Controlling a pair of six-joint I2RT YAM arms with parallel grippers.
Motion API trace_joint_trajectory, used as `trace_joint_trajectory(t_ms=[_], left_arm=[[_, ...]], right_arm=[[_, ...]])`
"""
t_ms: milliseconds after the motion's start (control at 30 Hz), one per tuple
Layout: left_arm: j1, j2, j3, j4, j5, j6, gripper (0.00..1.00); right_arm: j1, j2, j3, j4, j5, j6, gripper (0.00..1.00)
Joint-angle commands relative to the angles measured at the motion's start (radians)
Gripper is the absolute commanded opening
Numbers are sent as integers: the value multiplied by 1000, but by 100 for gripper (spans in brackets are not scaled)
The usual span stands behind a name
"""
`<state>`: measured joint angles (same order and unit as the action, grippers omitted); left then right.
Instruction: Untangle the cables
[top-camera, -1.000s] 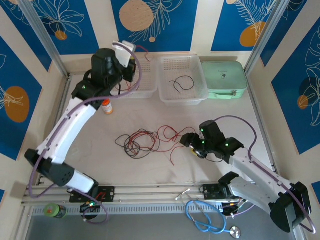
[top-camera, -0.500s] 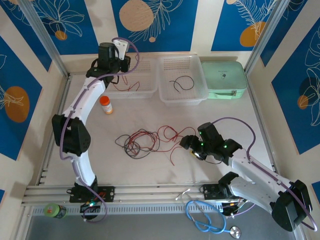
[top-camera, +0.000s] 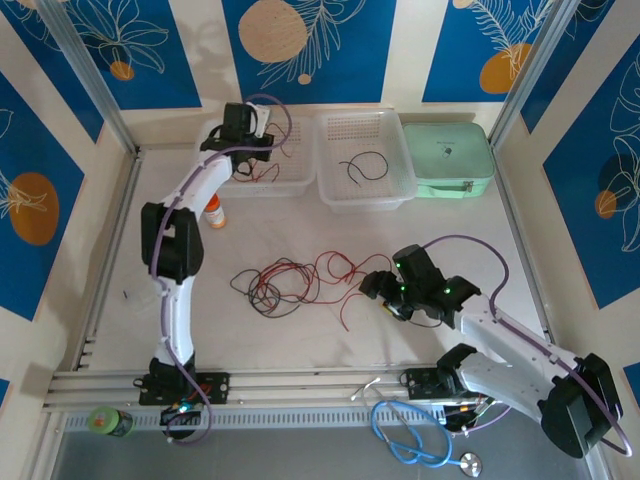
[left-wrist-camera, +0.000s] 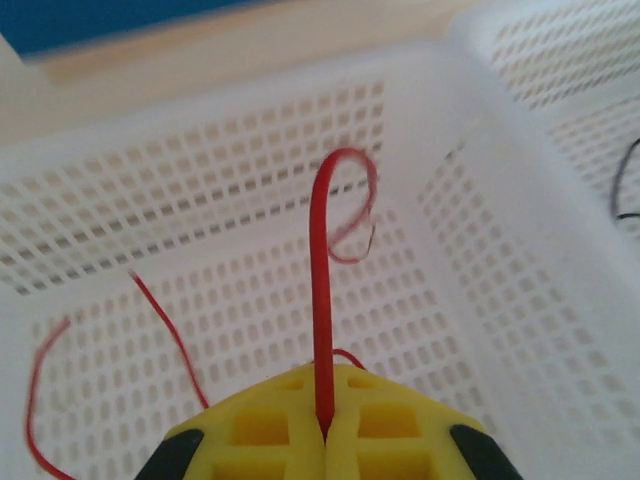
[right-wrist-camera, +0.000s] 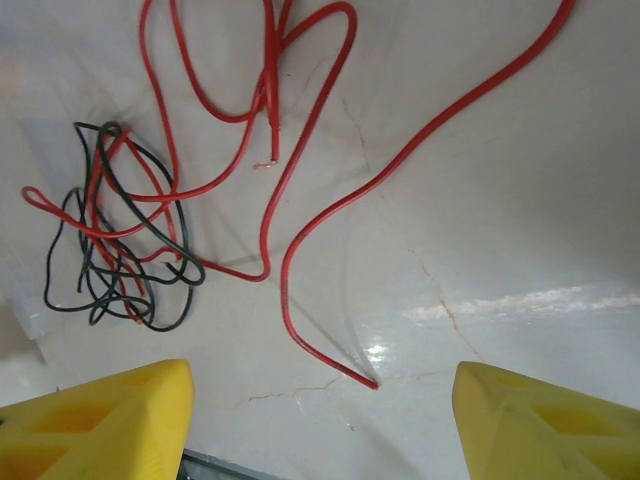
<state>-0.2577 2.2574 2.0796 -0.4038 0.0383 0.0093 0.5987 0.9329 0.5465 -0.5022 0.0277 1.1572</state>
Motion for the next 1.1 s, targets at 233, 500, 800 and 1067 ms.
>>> trace_joint_trajectory(t_ms=[233,500,800,1067], left_arm=[[4,77,206,-279,-9,-104,52],[5,-73,222,-299,-7,-108,100],[-6,-299,136,-333,40,-136,100],[-45,-633,-273,-303,60,-273,100]], right_arm=[[17,45,17,-24,32,10,69],[18,163,74,-83,67,25,72],[79,355,202,-143,105,85,73],[140,467,249,-131,99,244,62]])
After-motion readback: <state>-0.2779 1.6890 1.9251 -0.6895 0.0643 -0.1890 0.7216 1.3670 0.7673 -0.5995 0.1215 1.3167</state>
